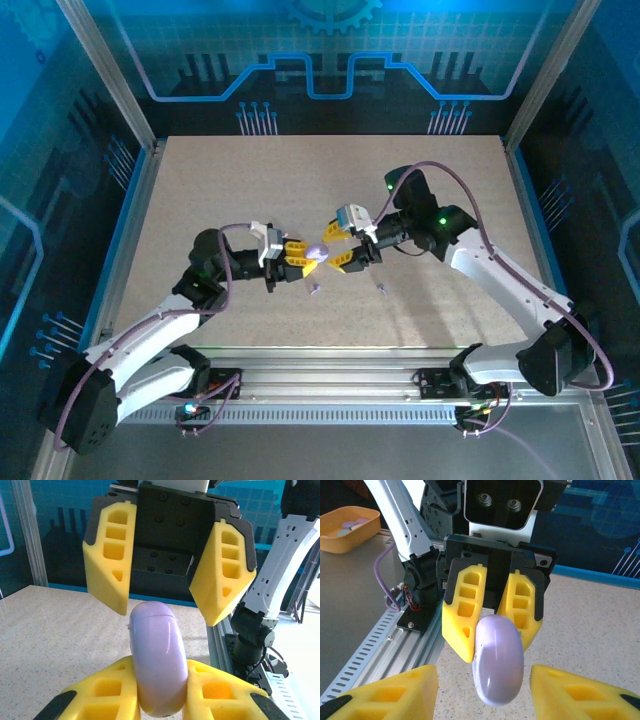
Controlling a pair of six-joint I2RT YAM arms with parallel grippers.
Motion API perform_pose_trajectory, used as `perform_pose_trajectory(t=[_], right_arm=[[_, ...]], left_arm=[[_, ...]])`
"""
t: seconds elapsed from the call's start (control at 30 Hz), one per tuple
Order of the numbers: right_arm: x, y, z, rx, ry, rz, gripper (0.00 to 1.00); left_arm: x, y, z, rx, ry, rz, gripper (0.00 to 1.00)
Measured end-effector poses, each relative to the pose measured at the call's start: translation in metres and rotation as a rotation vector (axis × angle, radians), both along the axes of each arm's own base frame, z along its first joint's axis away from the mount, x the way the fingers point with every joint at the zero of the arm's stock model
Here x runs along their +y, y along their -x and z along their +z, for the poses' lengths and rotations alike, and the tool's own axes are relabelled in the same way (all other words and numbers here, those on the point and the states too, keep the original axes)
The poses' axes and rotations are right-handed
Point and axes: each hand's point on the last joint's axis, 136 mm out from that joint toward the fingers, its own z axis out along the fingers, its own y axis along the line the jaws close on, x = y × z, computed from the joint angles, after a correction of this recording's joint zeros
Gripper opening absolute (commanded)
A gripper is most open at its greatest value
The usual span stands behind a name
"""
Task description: Insert wireless bluetooth earbuds into charging case
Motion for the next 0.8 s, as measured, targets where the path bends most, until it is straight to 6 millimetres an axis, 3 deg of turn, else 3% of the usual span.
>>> perform_pose_trajectory(t=[0.57, 0.67, 0.73, 0.8], right_arm=[[0.0064, 0.0005, -0.0032, 0.019, 0.013, 0.033, 0.32], [0.0067, 0.0004, -0.0030, 0.017, 0.014, 0.036, 0.23], [0.0062, 0.0006, -0.0025, 0.018, 0.017, 0.035, 0.15], [0.0056, -0.0001, -0.0024, 0.017, 0.025, 0.028, 0.12]], left_arm=[[-0.0006, 0.0033, 0.0020, -0.009, 0.004, -0.019, 0.12], [-0.0006, 0.0038, 0.0024, -0.010, 0.004, -0.021, 0.12], [-0.0006, 0.0045, 0.0023, -0.010, 0.004, -0.025, 0.16], [-0.0005, 0.0046, 0.0024, -0.014, 0.003, -0.025, 0.28]])
